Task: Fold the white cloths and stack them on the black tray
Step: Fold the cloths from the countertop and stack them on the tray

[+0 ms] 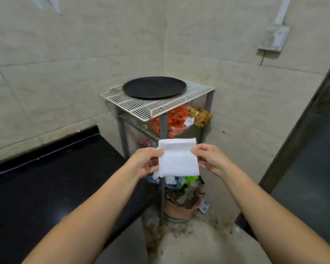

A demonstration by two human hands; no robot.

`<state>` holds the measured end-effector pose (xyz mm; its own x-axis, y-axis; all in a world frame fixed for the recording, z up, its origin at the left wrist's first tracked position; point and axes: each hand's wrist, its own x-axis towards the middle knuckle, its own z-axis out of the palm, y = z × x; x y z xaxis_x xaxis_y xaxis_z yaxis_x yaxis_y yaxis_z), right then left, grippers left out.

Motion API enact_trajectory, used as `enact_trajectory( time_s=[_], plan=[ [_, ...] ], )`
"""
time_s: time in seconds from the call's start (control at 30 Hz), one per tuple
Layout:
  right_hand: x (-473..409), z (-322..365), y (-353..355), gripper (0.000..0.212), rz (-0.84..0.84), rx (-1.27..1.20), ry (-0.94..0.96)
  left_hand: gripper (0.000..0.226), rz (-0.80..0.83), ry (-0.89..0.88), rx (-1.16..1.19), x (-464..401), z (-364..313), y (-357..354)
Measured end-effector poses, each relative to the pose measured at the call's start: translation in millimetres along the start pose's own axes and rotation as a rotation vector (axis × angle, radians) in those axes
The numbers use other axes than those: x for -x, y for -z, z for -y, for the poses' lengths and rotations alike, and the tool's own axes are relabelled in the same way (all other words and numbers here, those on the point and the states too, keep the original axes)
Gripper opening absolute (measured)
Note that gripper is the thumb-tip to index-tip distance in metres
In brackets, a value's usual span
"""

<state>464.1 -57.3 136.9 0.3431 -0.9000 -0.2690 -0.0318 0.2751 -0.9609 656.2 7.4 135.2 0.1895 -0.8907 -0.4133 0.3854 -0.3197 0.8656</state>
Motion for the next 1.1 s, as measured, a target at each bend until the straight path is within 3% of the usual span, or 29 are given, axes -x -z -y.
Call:
enact_trajectory(
  time_s=[0.23, 0.33, 0.53, 0.63, 0.83, 1.0, 1.1],
  plan=[
    [-136.8, 103.8, 10.2, 0.009, 0.035, 0.015, 0.106, 0.008, -0.028, -0.147, 0.041, -114.6, -115.7, -31.1],
    [-185.1, 140.3, 15.2, 0.009, 0.036, 0.032, 0.137, 0.013, -0.039, -0.232, -0.02, -151.6, -154.7, -43.7],
    [-297.0, 198.3, 5.4, 0.02, 0.132, 0.197, 0.255, 0.019, -0.207, -0.348, -0.118, -229.6, -212.4, -50.9],
    [-358.2, 214.1, -10.5, 0.015, 0.188, 0.286, 0.262, 0.019, -0.353, -0.376, -0.117, -268.4, -231.4, -47.2],
    [-463.8, 219.0, -38.3, 0.003, 0.324, 0.566, 0.283, 0.017, -0.642, -0.261, -0.252, -336.1, -247.3, -29.0],
    [-501.8, 210.5, -52.0, 0.011, 0.372, 0.881, 0.421, 0.023, -0.852, -0.195, -0.714, -367.9, -243.1, -19.3],
    [-510.2, 207.2, -58.3, 0.021, 0.368, 1.019, 0.468, 0.011, -0.931, -0.102, -0.875, -378.4, -239.3, -18.1]
  ],
)
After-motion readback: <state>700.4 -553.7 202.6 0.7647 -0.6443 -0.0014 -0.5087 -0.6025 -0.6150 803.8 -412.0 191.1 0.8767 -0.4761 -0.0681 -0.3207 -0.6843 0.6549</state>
